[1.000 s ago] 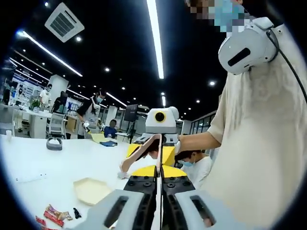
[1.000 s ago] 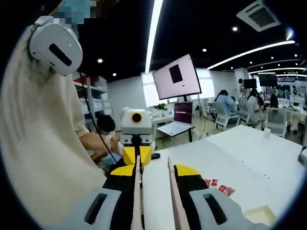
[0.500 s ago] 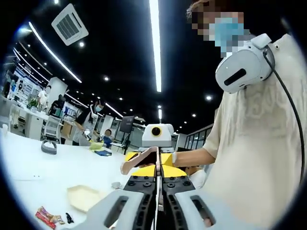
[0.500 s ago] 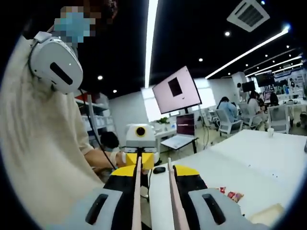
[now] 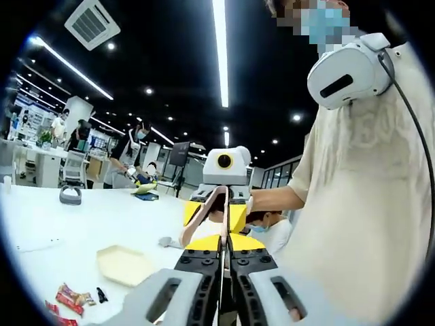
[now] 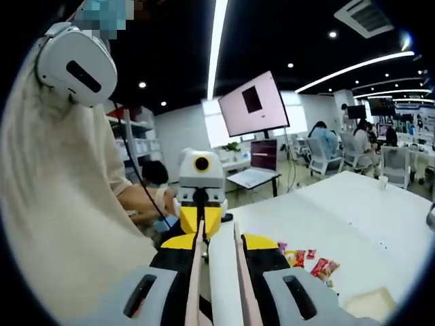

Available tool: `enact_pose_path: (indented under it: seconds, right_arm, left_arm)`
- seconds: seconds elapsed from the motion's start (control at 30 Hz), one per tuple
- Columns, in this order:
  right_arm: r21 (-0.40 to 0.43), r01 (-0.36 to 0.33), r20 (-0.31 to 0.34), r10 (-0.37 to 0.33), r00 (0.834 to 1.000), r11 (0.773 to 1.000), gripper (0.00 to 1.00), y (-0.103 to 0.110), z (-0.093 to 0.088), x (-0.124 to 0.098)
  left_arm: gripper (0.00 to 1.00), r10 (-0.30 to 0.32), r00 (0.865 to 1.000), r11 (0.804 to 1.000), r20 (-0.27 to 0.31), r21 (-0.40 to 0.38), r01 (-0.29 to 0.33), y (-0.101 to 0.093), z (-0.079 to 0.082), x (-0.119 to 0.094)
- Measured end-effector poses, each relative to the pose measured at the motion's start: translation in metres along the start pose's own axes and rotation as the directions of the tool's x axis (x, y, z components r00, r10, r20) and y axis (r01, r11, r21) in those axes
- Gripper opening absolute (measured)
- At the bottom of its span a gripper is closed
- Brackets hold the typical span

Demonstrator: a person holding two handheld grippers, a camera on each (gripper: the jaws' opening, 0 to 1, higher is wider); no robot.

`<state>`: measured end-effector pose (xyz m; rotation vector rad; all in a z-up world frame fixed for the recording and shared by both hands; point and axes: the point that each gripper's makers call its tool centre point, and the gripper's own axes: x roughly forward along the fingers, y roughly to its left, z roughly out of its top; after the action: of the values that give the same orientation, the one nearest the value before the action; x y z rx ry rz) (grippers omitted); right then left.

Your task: Place the target food into the container with the food tongs after gripping and lifting it, then release it inside without dropping or visibly crushing the food.

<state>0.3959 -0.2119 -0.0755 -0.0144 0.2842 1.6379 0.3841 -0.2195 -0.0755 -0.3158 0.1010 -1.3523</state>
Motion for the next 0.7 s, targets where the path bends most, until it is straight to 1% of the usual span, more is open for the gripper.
enact_pose_path:
  seconds: [0.07,0.17,0.23,0.33,0.5,0.63,0.7]
  right_arm:
    - [-0.022,0.009,-0.022,-0.01,1.0,1.0,0.22,-0.002,0.001,-0.001]
    - [-0.018,0.019,-0.028,-0.019,0.999,1.0,0.23,-0.006,0.004,-0.005]
    - [0.017,0.012,-0.006,-0.012,1.0,1.0,0.23,-0.008,0.007,-0.007]
    - [0.04,0.003,0.022,-0.003,1.0,0.999,0.24,-0.007,0.011,-0.009]
    - [0.055,0.005,0.033,-0.006,0.999,0.998,0.25,-0.007,0.012,-0.009]
    - [0.085,0.001,0.073,-0.007,0.997,0.996,0.25,-0.009,0.02,-0.011]
    - [0.082,0.004,0.077,-0.01,0.997,0.997,0.25,-0.009,0.022,-0.01]
  left_arm:
    - [0.0,0.005,1.0,1.0,0.009,-0.015,-0.005,0.003,0.0,0.001]
    - [0.01,0.017,1.0,1.0,0.023,-0.025,-0.016,0.006,0.002,0.005]
    - [0.01,0.011,0.999,1.0,0.032,-0.025,-0.011,0.005,0.004,0.006]
    - [0.0,-0.004,0.999,1.0,0.037,-0.024,0.005,0.002,0.004,0.007]
    - [0.0,-0.006,0.999,1.0,0.038,-0.03,0.007,0.002,0.002,0.008]
    - [0.0,-0.014,0.999,0.999,0.045,-0.036,0.015,0.002,0.003,0.011]
    - [0.0,-0.013,0.999,0.999,0.038,-0.036,0.014,0.003,0.001,0.011]
